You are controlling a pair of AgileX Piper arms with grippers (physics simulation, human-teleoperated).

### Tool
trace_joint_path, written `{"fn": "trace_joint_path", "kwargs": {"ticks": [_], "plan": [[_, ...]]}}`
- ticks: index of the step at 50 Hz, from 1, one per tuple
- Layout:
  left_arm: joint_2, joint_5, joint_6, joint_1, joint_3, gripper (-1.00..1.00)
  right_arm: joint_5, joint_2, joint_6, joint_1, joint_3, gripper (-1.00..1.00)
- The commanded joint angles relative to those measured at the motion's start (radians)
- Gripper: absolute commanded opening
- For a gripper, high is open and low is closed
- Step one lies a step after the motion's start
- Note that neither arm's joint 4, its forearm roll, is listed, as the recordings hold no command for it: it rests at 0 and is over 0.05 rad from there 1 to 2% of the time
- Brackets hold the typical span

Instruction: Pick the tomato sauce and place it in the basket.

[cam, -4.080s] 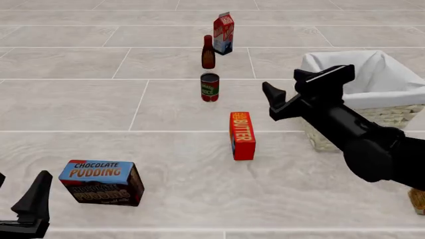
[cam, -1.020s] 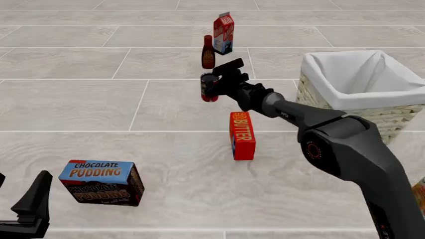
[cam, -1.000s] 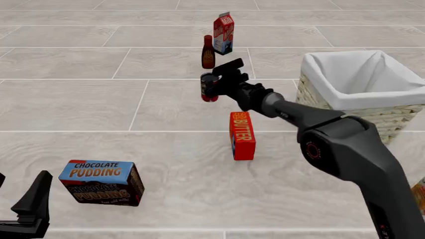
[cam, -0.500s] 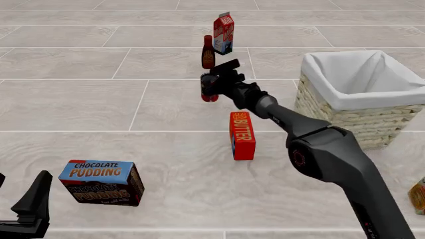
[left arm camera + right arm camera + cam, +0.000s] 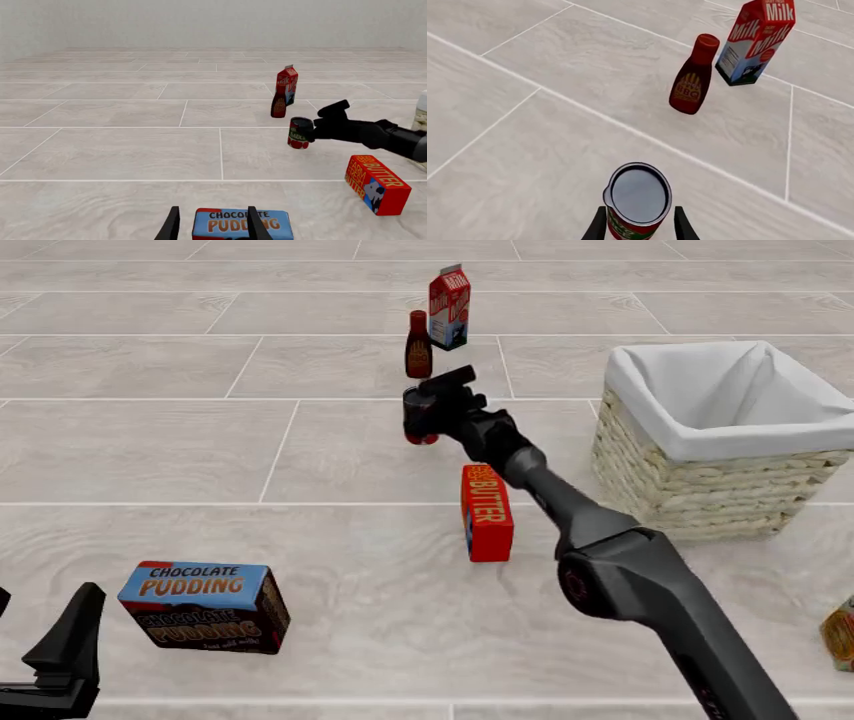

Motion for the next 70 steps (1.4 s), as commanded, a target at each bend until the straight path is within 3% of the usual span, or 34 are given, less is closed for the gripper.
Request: {"fn": "trace_joint_path", "kwargs": {"ticks": [1,28,29,36,52,55,57,70], "plan": [[0.0,0.0,0.0,0.0,0.0,1.0,0.071,0.077,-0.001,-0.001,-0.139,1.0],[0.0,0.0,0.0,0.0,0.0,1.0,0.058,0.112,0.018,0.006,-0.141,1.0],[0.0,0.0,0.0,0.0,0.0,1.0,0.058,0.113,0.017,0.001,-0.141,-1.0],[0.0,0.0,0.0,0.0,0.0,1.0,0.047,0.107,0.025,0.016,-0.139,-1.0],[0.0,0.0,0.0,0.0,0.0,1.0,0.052,0.066,-0.014,0.027,-0.12,-1.0],[0.0,0.0,0.0,0.0,0.0,1.0,-0.119,-0.112,-0.021,0.029,0.219,-1.0],[0.0,0.0,0.0,0.0,0.0,1.0,-0.17,-0.177,-0.024,0.031,0.325,-1.0],[0.0,0.0,0.0,0.0,0.0,1.0,-0.271,-0.357,-0.035,0.039,0.577,-1.0]]}}
